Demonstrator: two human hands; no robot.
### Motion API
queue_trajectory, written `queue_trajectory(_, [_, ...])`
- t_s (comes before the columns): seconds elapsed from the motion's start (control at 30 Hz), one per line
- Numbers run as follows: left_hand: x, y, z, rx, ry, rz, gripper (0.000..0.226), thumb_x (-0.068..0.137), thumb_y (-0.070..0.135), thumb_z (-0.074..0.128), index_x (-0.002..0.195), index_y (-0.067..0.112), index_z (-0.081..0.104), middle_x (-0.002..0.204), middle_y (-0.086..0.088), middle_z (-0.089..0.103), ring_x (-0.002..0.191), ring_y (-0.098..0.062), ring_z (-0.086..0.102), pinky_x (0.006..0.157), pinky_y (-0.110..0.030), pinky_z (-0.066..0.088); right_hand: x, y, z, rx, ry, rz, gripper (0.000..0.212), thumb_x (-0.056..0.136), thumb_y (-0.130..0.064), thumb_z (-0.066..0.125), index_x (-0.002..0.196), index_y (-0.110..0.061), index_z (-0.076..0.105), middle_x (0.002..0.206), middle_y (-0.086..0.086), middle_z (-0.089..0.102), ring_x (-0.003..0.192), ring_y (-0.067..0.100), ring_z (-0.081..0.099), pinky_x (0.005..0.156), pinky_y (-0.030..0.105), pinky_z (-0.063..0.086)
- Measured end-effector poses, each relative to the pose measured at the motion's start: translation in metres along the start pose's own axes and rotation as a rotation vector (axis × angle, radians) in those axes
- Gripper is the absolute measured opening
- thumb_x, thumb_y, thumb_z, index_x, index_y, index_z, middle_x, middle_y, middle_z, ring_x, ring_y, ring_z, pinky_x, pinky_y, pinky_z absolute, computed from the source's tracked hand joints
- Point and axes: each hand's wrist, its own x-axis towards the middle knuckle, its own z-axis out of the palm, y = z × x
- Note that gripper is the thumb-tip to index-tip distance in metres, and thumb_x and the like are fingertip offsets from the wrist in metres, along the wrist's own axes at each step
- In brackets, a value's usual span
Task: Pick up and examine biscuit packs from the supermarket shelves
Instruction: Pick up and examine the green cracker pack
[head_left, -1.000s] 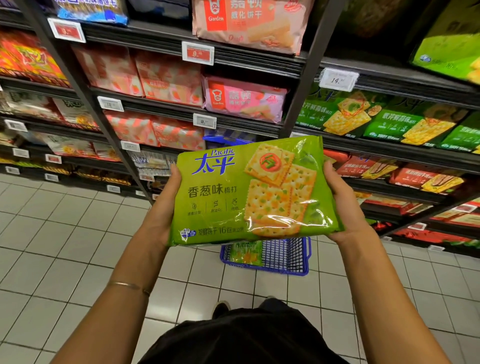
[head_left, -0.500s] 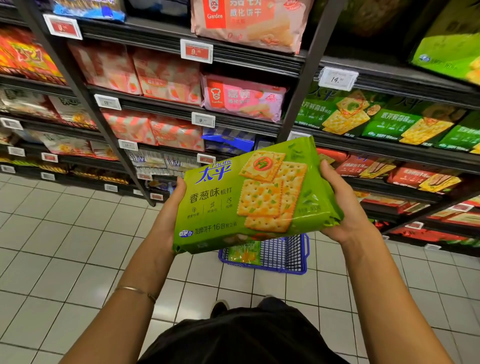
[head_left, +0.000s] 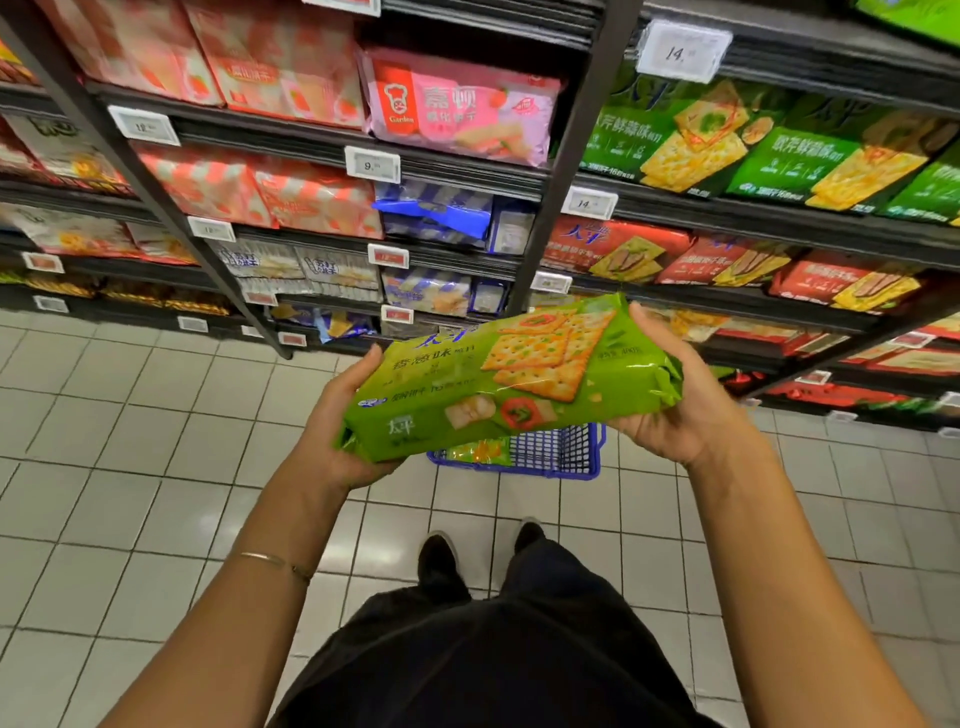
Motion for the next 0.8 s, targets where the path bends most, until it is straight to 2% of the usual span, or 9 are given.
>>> queue_trajectory(0.1, [0.003,0.002,0.012,0.021,0.026,-0.011,0.04,0.092,0.058,0.064,0.098,0.024,0.085,0.106,-0.003,0.081,0.092,-0.025,0.079,0.071,-0.037,0.064,0.002,0.01,-0.021,0.024,0.029,0.048,0.061,0.097,-0.052,0.058,0.141,-0.01,0.062,0.142,0.021,0.062,0.133,0.04,0.058,0.097,0.053,0.056])
queue_trajectory(0.17, [0.004,0.006,0.026,0.076,0.004,0.004,0.042,0.095,0.057,0.058,0.098,0.024,0.086,0.105,-0.003,0.081,0.091,-0.024,0.08,0.069,-0.037,0.064,0.001,0.016,-0.036,0.076,0.046,0.054,0.055,0.1,-0.047,0.055,0.14,-0.01,0.064,0.142,0.021,0.062,0.129,0.038,0.061,0.1,0.052,0.053])
queue_trajectory(0.27, [0.003,0.012,0.061,0.185,-0.034,0.06,0.048,0.101,0.056,0.049,0.109,0.023,0.083,0.115,-0.006,0.079,0.101,-0.026,0.078,0.074,-0.04,0.064,-0.004,0.021,-0.059,0.155,0.076,0.048,0.043,0.104,-0.033,0.05,0.137,-0.01,0.066,0.135,0.018,0.068,0.118,0.034,0.069,0.09,0.048,0.062])
queue_trajectory(0.33, [0.001,0.016,0.088,0.281,-0.032,0.116,0.055,0.102,0.061,0.044,0.127,0.023,0.074,0.127,-0.009,0.075,0.113,-0.029,0.073,0.088,-0.045,0.06,-0.006,0.021,-0.073,0.183,0.104,0.061,0.04,0.102,-0.027,0.049,0.131,-0.009,0.07,0.131,0.019,0.07,0.113,0.033,0.072,0.086,0.048,0.063])
queue_trajectory(0.43, [-0.006,0.014,0.13,0.472,-0.085,0.208,0.06,0.1,0.065,0.046,0.134,0.022,0.069,0.13,-0.009,0.073,0.12,-0.029,0.07,0.103,-0.05,0.053,-0.006,0.022,-0.095,0.158,0.184,0.13,0.035,0.095,-0.024,0.05,0.11,-0.005,0.075,0.112,0.019,0.076,0.094,0.033,0.077,0.075,0.046,0.065])
queue_trajectory(0.53, [-0.013,0.007,0.173,0.654,-0.144,0.254,0.065,0.087,0.072,0.051,0.13,0.027,0.07,0.125,-0.005,0.076,0.114,-0.028,0.074,0.092,-0.054,0.06,-0.004,0.023,-0.113,0.064,0.243,0.197,0.031,0.097,-0.021,0.043,0.092,-0.007,0.07,0.089,0.017,0.076,0.075,0.029,0.076,0.064,0.035,0.062])
queue_trajectory(0.63, [-0.012,-0.006,0.211,0.757,-0.124,0.276,0.084,0.076,0.081,0.055,0.138,0.024,0.058,0.125,-0.007,0.074,0.11,-0.033,0.075,0.089,-0.064,0.059,0.001,0.017,-0.133,0.033,0.275,0.214,0.026,0.095,-0.02,0.043,0.081,-0.012,0.063,0.078,0.014,0.069,0.069,0.027,0.072,0.067,0.034,0.061])
queue_trajectory(0.73, [-0.005,-0.023,0.236,0.8,-0.089,0.367,0.068,0.076,0.078,0.061,0.125,0.032,0.058,0.107,0.004,0.078,0.098,-0.023,0.077,0.081,-0.05,0.062,0.006,0.006,-0.153,-0.01,0.217,0.2,0.024,0.092,-0.017,0.042,0.082,-0.011,0.064,0.083,0.015,0.069,0.078,0.029,0.071,0.077,0.037,0.059])
queue_trajectory(0.8, [0.001,-0.034,0.252,0.807,-0.072,0.388,0.063,0.073,0.077,0.067,0.12,0.035,0.059,0.103,0.009,0.079,0.094,-0.017,0.078,0.084,-0.048,0.062,0.01,-0.006,-0.166,-0.056,0.179,0.178,0.027,0.092,-0.014,0.041,0.082,-0.01,0.066,0.085,0.015,0.071,0.082,0.028,0.071,0.081,0.039,0.059])
